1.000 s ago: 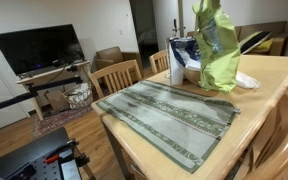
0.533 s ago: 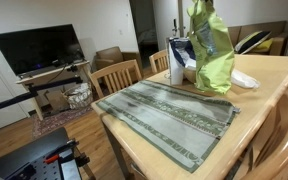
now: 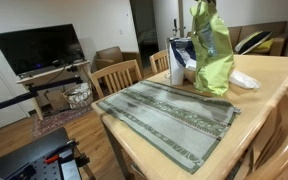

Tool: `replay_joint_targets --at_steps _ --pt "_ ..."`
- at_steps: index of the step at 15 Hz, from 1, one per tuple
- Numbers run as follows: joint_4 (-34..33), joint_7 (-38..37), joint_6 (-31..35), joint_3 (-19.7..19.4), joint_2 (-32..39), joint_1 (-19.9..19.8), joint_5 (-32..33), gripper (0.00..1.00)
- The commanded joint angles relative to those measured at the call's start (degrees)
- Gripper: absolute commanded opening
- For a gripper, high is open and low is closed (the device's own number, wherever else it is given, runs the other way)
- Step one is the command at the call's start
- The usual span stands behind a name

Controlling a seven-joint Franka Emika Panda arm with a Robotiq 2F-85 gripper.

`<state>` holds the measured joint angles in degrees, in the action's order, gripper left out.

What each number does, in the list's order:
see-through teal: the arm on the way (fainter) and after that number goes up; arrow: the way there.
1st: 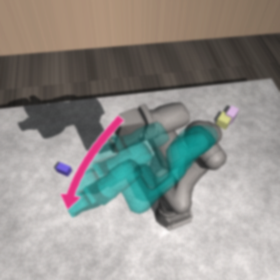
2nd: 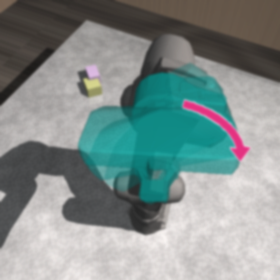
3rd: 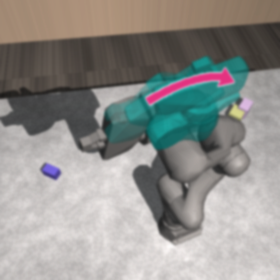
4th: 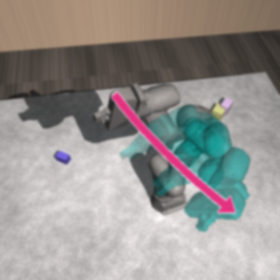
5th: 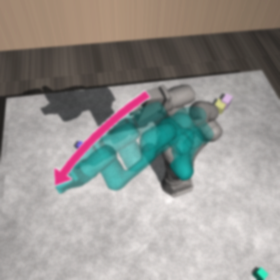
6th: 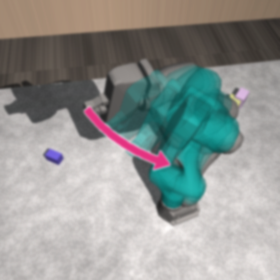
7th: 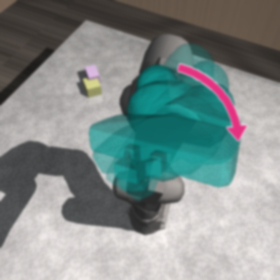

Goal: Pick the bag of popcorn and pour its contents on the cloth on the table

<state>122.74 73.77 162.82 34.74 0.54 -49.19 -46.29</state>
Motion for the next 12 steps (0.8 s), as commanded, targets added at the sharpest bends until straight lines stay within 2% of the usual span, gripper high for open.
replay_joint_targets --at_steps 1,7,12 --pt "-2.1 1.1 7.7 1.1 2.5 1.0 -5.2 0.00" --pt "-8.5 13.2 21.6 6.7 7.9 1.8 -22.4 0.00" --pt "-13.0 22.0 23.3 10.6 10.4 0.1 -28.4 0.00"
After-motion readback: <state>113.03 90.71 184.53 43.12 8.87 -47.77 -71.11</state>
